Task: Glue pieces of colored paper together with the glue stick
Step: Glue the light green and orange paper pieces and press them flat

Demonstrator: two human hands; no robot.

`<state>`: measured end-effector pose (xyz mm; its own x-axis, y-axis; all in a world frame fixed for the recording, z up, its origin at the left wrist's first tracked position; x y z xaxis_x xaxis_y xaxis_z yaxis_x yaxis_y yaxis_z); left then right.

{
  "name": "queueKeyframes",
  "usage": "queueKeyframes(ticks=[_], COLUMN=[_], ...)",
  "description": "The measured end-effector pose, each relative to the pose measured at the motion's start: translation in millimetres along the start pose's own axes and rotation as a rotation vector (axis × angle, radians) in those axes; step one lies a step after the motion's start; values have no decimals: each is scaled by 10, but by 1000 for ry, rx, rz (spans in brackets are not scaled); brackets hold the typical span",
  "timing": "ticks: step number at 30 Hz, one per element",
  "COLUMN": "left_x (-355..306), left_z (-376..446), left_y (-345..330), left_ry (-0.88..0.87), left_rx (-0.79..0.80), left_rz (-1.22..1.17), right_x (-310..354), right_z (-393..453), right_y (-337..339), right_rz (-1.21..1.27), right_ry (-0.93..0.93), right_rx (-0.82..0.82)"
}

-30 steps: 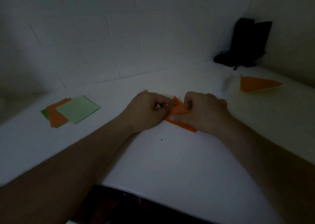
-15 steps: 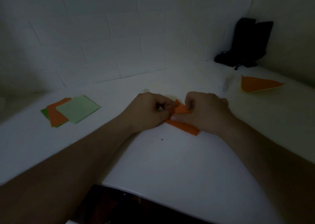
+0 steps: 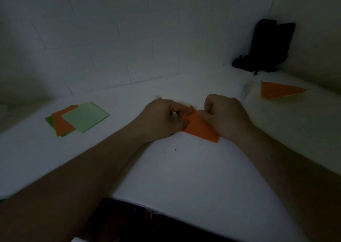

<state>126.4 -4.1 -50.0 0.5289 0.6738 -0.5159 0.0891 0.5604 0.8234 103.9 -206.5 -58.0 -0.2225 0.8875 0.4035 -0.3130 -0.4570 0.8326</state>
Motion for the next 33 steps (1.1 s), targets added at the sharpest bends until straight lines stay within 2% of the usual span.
queueKeyframes(ticks=[15, 23, 27, 33], left_x=[69, 96, 155, 198], left_z=[15, 26, 14, 23], left_y=[45, 75, 125, 169], left_ry=[-56, -83, -21, 11], left_rx=[97, 136, 187, 213], left_rz=[-24, -10, -71, -140], right_x=[52, 186, 253, 276], right_z=[10, -79, -96, -91], right_y=[12, 68, 52, 74], right_rz=[-60, -45, -130, -118], right_ry=[-20, -120, -125, -134], right_rx=[20, 166, 234, 313])
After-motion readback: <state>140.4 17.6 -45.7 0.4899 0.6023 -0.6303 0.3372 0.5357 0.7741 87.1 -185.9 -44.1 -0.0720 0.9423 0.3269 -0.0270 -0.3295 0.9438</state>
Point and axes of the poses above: each hand's wrist, its own z-axis towards the middle knuckle, its own y-axis out of the back of the hand, x = y × z, the point moved 3 cm from there along z, towards the middle knuckle, and after that the axes turned 4 degrees about y, right-handed, at the moved point
